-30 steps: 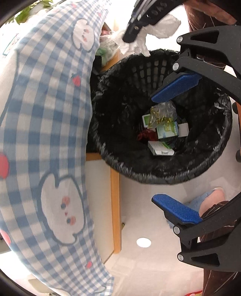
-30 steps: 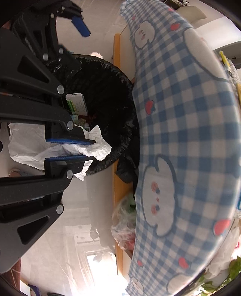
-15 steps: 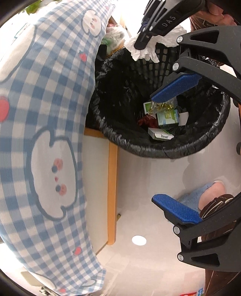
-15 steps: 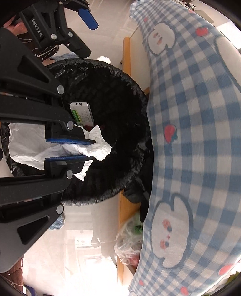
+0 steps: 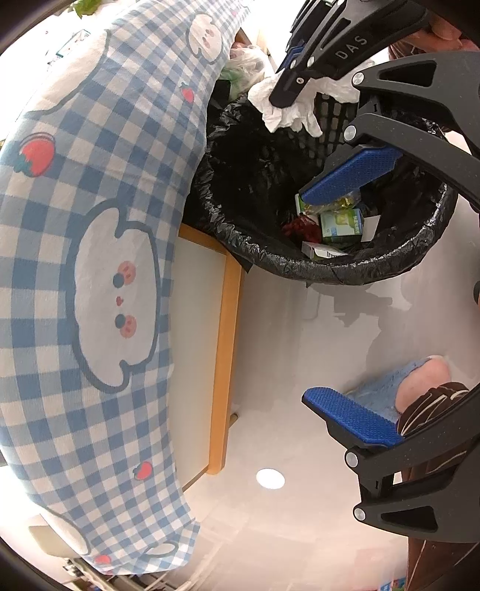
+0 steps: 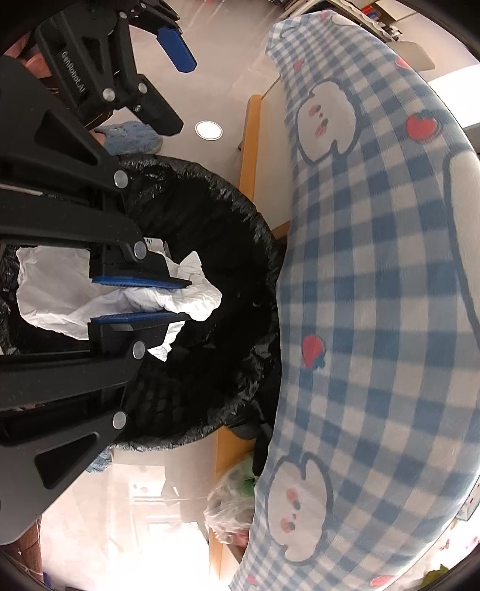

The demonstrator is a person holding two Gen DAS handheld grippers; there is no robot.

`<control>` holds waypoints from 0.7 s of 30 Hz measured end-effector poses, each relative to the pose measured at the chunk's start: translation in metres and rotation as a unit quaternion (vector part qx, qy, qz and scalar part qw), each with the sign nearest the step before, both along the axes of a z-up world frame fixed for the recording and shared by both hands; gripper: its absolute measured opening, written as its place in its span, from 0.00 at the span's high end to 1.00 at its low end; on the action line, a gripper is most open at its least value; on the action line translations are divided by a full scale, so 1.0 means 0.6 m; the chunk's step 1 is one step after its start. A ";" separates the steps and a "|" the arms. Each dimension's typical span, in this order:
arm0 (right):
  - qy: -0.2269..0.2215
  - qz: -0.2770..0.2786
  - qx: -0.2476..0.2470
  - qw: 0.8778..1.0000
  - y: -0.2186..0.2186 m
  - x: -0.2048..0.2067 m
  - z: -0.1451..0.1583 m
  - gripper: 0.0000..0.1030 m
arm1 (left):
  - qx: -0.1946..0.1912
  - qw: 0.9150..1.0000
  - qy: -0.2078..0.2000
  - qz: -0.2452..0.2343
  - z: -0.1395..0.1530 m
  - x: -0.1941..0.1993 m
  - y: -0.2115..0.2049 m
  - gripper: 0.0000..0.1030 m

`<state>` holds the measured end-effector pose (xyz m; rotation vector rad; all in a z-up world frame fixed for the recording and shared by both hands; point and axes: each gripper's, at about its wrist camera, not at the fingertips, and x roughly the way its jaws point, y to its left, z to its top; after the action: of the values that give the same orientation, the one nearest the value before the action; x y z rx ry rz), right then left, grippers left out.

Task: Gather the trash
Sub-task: 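Open the right tool to drop the white tissue into the bin, then raise both open tools back over the table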

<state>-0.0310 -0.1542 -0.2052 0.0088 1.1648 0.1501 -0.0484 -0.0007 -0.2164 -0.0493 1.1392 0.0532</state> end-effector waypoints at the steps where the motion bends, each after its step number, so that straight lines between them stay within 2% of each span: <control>1: 0.002 0.002 -0.002 1.000 0.000 -0.001 -0.001 0.89 | 0.000 1.000 0.001 -0.001 -0.001 0.000 -0.001 0.06; 5: 0.003 0.005 -0.005 1.000 0.004 0.000 -0.006 0.86 | 0.002 1.000 0.002 -0.004 -0.005 0.001 -0.007 0.06; 8: 0.003 0.005 -0.006 1.000 0.002 -0.002 -0.006 0.77 | 0.007 1.000 0.001 -0.008 -0.007 0.002 -0.013 0.06; 10: 0.005 0.005 -0.008 1.000 0.001 -0.002 -0.008 0.64 | 0.010 1.000 -0.001 -0.009 -0.008 0.003 -0.016 0.06; 15: -0.003 0.005 -0.016 1.000 -0.004 -0.004 0.001 0.45 | 0.011 1.000 -0.007 -0.008 0.001 0.006 -0.017 0.06; 17: -0.006 0.006 -0.020 1.000 -0.007 -0.005 0.009 0.43 | 0.012 1.000 -0.008 -0.008 0.007 0.007 -0.016 0.06; 19: -0.008 -0.001 -0.029 1.000 -0.013 -0.004 0.016 0.32 | 0.011 1.000 -0.006 -0.006 0.013 0.008 -0.015 0.06; 21: -0.012 -0.007 -0.019 1.000 -0.023 -0.003 0.026 0.28 | 0.008 1.000 -0.006 -0.006 0.021 0.008 -0.014 0.06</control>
<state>-0.0328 -0.1680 -0.1895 -0.0177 1.1440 0.1163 -0.0433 -0.0094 -0.2035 -0.0284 1.1274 0.0523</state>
